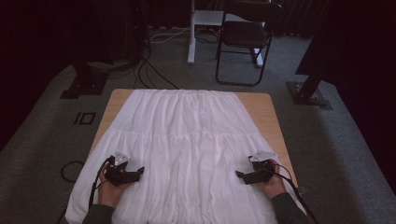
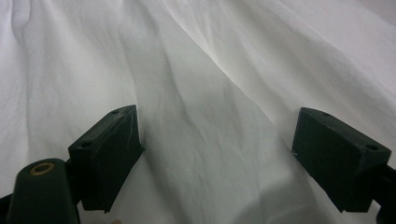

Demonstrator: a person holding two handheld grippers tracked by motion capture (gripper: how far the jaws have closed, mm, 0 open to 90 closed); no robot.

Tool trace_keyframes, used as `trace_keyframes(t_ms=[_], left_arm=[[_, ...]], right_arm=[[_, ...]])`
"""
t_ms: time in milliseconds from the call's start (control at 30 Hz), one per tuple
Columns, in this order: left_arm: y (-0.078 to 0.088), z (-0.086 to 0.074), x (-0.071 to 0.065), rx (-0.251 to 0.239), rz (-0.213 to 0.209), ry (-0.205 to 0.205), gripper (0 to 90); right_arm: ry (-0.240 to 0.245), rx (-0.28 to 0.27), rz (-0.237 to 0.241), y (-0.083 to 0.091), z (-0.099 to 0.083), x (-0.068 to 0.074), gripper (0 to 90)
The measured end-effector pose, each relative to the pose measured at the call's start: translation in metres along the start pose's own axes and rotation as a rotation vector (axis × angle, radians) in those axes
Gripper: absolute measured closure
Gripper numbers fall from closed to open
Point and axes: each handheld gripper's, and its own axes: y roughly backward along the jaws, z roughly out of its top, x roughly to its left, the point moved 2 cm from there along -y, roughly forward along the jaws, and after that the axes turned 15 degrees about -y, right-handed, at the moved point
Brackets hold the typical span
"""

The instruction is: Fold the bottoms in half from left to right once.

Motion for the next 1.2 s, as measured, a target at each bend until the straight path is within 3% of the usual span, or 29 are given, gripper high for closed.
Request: trace_keyframes(t_ms=[167, 267, 367, 467, 500, 533, 567, 733, 833, 1000, 1100, 1200], left_arm=[[0.001, 0.0, 0.001, -0.004, 0.017, 0.014, 17.4], [0.002, 0.0, 0.001, -0.007, 0.03, 0.021, 24.8], [0.005, 0.002, -0.003, -0.008, 0.017, -0.002, 34.9], [0.011, 0.004, -0.004, -0.011, 0.028, -0.016, 35.5], [0.021, 0.004, 0.0, -0.017, 0.057, -0.034, 35.3], [0.021, 0.004, 0.0, -0.017, 0.057, -0.034, 34.1], [0.033, 0.002, 0.008, -0.014, 0.106, -0.034, 34.1], [0.056, -0.015, 0.044, 0.005, 0.223, 0.044, 25.6], [0.061, -0.031, 0.069, 0.033, 0.265, 0.099, 17.2], [0.051, -0.055, 0.098, 0.083, 0.255, 0.222, 10.4], [0.042, -0.064, 0.1, 0.12, 0.239, 0.227, 10.4], [0.042, -0.067, 0.099, 0.091, 0.206, 0.25, 15.0]], right_arm=[[0.001, 0.0, 0.0, 0.0, 0.0, 0.0, 10.1], [-0.001, -0.001, -0.001, 0.0, 0.0, 0.0, 10.3], [-0.001, -0.001, -0.001, 0.0, 0.0, 0.0, 10.3], [-0.001, -0.002, -0.001, 0.0, 0.0, 0.0, 10.4], [-0.001, -0.002, -0.001, 0.0, 0.0, 0.0, 10.4], [-0.001, -0.002, -0.001, 0.0, 0.0, 0.0, 10.4], [-0.001, -0.002, -0.001, 0.0, 0.0, 0.0, 10.4], [-0.001, -0.002, -0.001, 0.0, 0.0, 0.0, 10.4], [-0.001, -0.002, -0.001, 0.0, 0.0, 0.0, 10.4], [-0.002, -0.002, -0.002, 0.0, 0.0, 0.0, 10.6], [-0.002, -0.002, -0.002, 0.0, 0.0, 0.0, 10.6], [-0.002, -0.002, -0.002, 0.0, 0.0, 0.0, 10.6]])
